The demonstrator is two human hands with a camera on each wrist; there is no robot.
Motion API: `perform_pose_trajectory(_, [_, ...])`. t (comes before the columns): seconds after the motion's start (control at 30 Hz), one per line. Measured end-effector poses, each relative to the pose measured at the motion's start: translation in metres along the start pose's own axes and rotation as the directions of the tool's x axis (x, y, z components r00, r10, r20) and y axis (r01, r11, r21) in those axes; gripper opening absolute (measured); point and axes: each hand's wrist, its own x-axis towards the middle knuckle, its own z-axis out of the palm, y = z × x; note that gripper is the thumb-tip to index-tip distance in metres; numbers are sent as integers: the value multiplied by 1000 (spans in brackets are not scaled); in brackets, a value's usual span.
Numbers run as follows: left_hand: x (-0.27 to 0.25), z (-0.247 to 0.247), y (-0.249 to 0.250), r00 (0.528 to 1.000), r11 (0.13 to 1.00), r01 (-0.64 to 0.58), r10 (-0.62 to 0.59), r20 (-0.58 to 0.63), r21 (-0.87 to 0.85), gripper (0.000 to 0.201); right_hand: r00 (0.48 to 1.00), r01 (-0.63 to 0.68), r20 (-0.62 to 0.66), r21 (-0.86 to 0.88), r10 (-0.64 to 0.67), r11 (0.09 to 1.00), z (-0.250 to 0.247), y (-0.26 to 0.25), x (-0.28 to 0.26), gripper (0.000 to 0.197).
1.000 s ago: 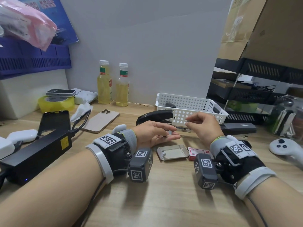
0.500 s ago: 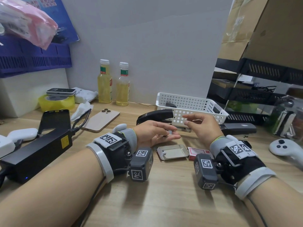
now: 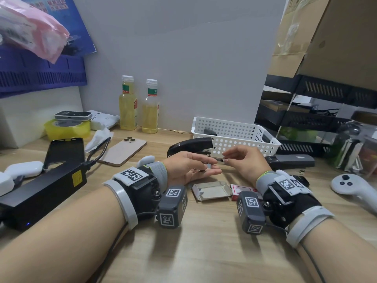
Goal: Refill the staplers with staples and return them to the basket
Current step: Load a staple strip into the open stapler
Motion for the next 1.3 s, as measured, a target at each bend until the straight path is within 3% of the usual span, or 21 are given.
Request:
perform_pose_trajectory(0.33, [0,0,2,1000,1000,20,-20,7,-13,33,999,-32,-18,-116,30,993,-3,-5,-3,13])
perform_pose_trajectory(0.43, [-1,0,4,1000,999,30,-29,8,-25,35,996,43,-66,-130,-52,991,-5,-13,-7,14])
perform_pose_trajectory(0.53, [-2,0,4,999,999,33,-33,17,-27,36,982,185,50,-86,-181,979,-6,-28,-15,13])
perform_pose_trajectory(0.63, [-1,0,3,1000,999,20,-20,-11,-25,36,950,236,228,-71,-215,969,1,-37,-21,13])
perform_pose_trajectory(0.77, [1,0,2,999,1000,12,-12,-33,6,35,954,205,256,-185,-155,961,5,-36,-21,10])
perform_pose_trajectory(0.93, [1,-1,1,999,999,5,-3,-47,39,36,956,200,250,-182,-152,963,5,-38,-24,5])
perform_pose_trajectory(1.13, [-1,2,0,1000,994,23,-22,-15,107,37,978,159,174,-260,-116,952,16,-42,-23,3])
perform_pose_trajectory(1.3, [-1,2,1,999,997,16,-14,-39,74,36,982,115,170,-201,-81,973,18,-42,-24,9])
